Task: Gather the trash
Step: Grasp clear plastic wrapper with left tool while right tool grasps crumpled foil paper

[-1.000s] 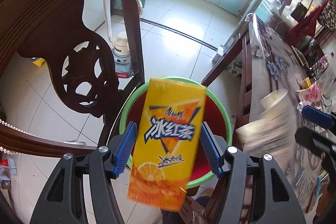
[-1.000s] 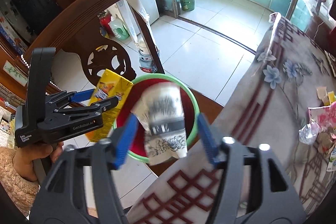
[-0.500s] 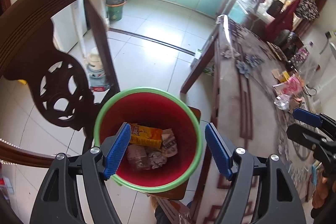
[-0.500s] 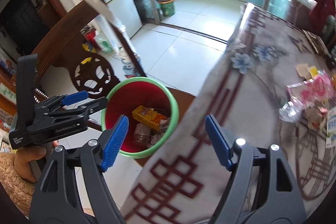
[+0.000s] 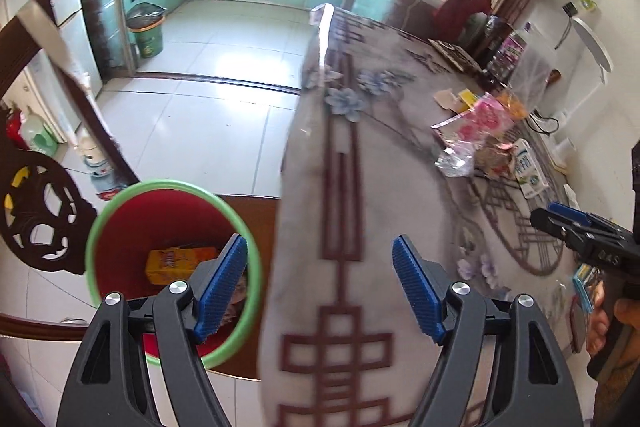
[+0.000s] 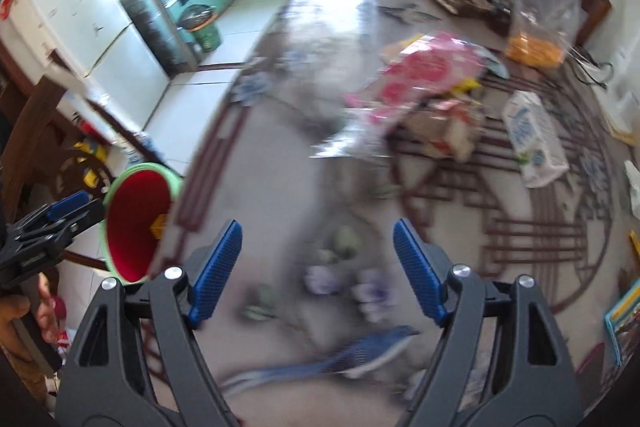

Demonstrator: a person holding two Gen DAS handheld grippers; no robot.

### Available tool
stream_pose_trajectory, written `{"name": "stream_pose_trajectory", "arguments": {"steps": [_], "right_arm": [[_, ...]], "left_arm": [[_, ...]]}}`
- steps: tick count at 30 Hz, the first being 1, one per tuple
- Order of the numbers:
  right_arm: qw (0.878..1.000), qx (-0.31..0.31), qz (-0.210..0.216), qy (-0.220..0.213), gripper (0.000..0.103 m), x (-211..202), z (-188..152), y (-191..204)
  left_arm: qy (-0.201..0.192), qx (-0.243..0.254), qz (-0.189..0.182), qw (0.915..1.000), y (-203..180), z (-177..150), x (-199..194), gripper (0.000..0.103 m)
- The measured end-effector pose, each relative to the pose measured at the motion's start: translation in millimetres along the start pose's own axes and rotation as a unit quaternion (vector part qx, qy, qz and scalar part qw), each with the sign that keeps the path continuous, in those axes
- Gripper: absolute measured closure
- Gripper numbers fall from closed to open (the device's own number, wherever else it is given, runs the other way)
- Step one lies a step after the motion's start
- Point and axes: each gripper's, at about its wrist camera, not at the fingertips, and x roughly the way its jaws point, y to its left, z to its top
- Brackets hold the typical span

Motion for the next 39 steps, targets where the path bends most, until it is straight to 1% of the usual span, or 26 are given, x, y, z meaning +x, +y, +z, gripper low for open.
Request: {"name": "stream_pose_trajectory", "arguments": {"steps": [3, 5, 8, 10, 14, 15, 16, 17, 19, 21, 23, 25, 27, 31, 32, 33, 34, 35, 36, 37, 39], "right_arm": [[1.0, 0.025, -0.013, 0.004, 0.027, 9.7, 11.3, -42.2], [0.999, 0.043, -0.015, -0.003, 0.027, 17.4, 23.4, -68.8], [0.998, 0.05, -0.023, -0.002, 0.023, 37.3, 44.0, -95.7], [0.998, 0.05, -0.022, 0.013, 0.023, 59.6, 59.7, -111.4], [0.998, 0.045, -0.014, 0.045, 0.023, 99.6, 78.8, -128.6], [0.998, 0.038, -0.015, 0.05, 0.036, 106.1, 80.0, -130.1], [0.998, 0.03, -0.015, 0.054, 0.056, 110.4, 80.8, -130.7], [0.998, 0.023, -0.002, 0.063, 0.055, 114.7, 80.6, -132.6], [0.998, 0.022, 0.015, 0.05, 0.059, 107.8, 79.2, -137.0], [0.998, 0.02, 0.035, 0.041, 0.059, 95.9, 75.9, -141.4], [0.999, 0.013, 0.045, 0.027, 0.059, 78.8, 68.6, -145.8], [0.999, 0.009, 0.046, 0.014, 0.059, 62.0, 56.4, -152.3], [0.998, 0.022, 0.051, 0.014, 0.058, 52.5, 45.0, -161.8], [0.997, 0.05, 0.059, 0.028, 0.058, 47.1, 26.4, -175.4], [0.996, 0.054, 0.059, 0.03, 0.058, 46.4, 22.7, -176.5], [0.996, 0.059, 0.062, 0.031, 0.058, 45.1, 19.1, -178.5], [0.996, 0.062, 0.063, 0.031, 0.058, 44.7, 16.0, -180.3], [0.996, 0.063, 0.063, 0.031, 0.058, 44.1, 15.0, -180.6], [0.996, 0.064, 0.062, 0.03, 0.058, 44.1, 14.8, -179.4], [0.996, 0.064, 0.062, 0.03, 0.058, 43.8, 13.9, -179.6], [0.996, 0.062, 0.057, 0.029, 0.058, 42.2, 14.0, -178.6]], "left_arm": [[0.009, 0.002, -0.004, 0.9999, -27.8, -4.4, 7.1, 0.031], [0.014, 0.006, 0.0, 0.9999, -47.3, -7.1, 12.3, 0.031], [0.017, -0.005, 0.0, 0.9998, -68.7, -8.6, 17.0, 0.031], [0.015, -0.011, -0.005, 0.9998, -86.9, -7.4, 19.4, 0.031], [0.008, 0.005, 0.002, 1.0, -123.8, 2.0, 27.6, 0.031], [0.007, 0.007, 0.001, 1.0, -130.2, 5.1, 29.4, 0.031], [0.006, 0.008, 0.0, 1.0, -137.4, 8.6, 32.2, 0.031], [0.007, 0.01, 0.0, 0.9999, -146.2, 12.7, 36.8, 0.031], [0.009, 0.015, -0.001, 0.9998, -159.1, 20.2, 45.1, 0.031], [0.011, 0.017, -0.003, 0.9998, -170.0, 27.7, 55.3, 0.031], [0.016, 0.018, -0.007, 0.9997, -181.2, 37.8, 70.1, 0.031], [0.022, 0.014, -0.009, 0.9996, -191.6, 49.3, 90.5, 0.031], [0.033, 0.012, -0.009, 0.9993, -199.1, 59.0, 111.3, 0.031], [0.062, 0.021, 0.003, 0.9978, -207.5, 71.2, 150.6, 0.033], [0.068, 0.023, 0.007, 0.9974, -208.7, 72.0, 157.1, 0.037], [0.076, 0.025, 0.01, 0.9968, -208.8, 72.0, 164.4, 0.046], [0.085, 0.025, 0.012, 0.996, -208.2, 72.3, 170.3, 0.052], [0.092, 0.023, 0.01, 0.9954, -208.0, 71.2, 174.3, 0.065], [0.101, 0.019, -0.001, 0.9947, -206.6, 69.8, 178.1, 0.078], [0.104, 0.015, -0.012, 0.9944, -205.2, 68.9, 178.9, 0.08], [0.096, 0.016, -0.025, 0.995, -205.5, 66.1, 173.0, 0.083]]}}
